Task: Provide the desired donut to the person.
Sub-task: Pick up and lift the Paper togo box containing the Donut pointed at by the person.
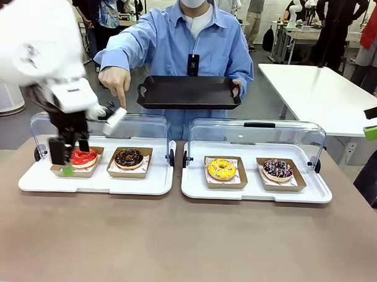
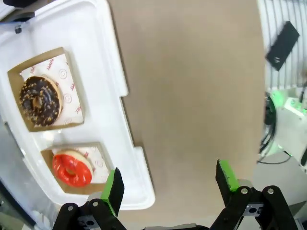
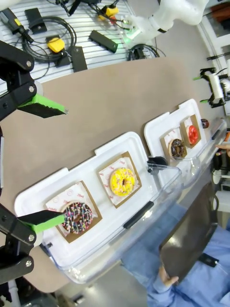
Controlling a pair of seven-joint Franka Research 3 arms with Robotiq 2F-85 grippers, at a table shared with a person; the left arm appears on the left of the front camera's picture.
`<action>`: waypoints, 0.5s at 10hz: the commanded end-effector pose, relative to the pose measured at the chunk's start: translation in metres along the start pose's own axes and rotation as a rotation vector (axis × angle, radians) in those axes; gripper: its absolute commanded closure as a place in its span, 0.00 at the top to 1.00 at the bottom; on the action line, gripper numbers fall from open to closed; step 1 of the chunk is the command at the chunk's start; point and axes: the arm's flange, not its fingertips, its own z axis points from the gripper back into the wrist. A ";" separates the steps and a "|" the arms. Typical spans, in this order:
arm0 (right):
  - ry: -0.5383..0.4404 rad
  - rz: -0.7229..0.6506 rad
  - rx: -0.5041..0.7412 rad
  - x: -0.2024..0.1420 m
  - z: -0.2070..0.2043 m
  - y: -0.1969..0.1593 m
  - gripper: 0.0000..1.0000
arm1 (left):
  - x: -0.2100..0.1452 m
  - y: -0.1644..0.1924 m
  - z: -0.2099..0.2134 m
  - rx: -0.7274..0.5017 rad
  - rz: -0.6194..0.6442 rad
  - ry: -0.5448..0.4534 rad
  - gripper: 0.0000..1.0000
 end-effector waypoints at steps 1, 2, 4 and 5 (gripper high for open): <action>-0.020 0.002 0.008 -0.001 -0.001 -0.002 1.00 | 0.013 0.015 -0.026 0.065 0.040 0.031 1.00; -0.020 0.002 0.008 -0.001 -0.001 -0.002 1.00 | 0.017 0.017 -0.033 0.091 0.024 -0.010 1.00; -0.020 0.002 0.008 -0.001 -0.001 -0.002 1.00 | 0.008 0.012 -0.022 0.078 -0.032 -0.120 1.00; -0.020 0.002 0.008 -0.001 -0.001 -0.002 1.00 | 0.023 0.020 -0.036 0.072 0.014 -0.017 1.00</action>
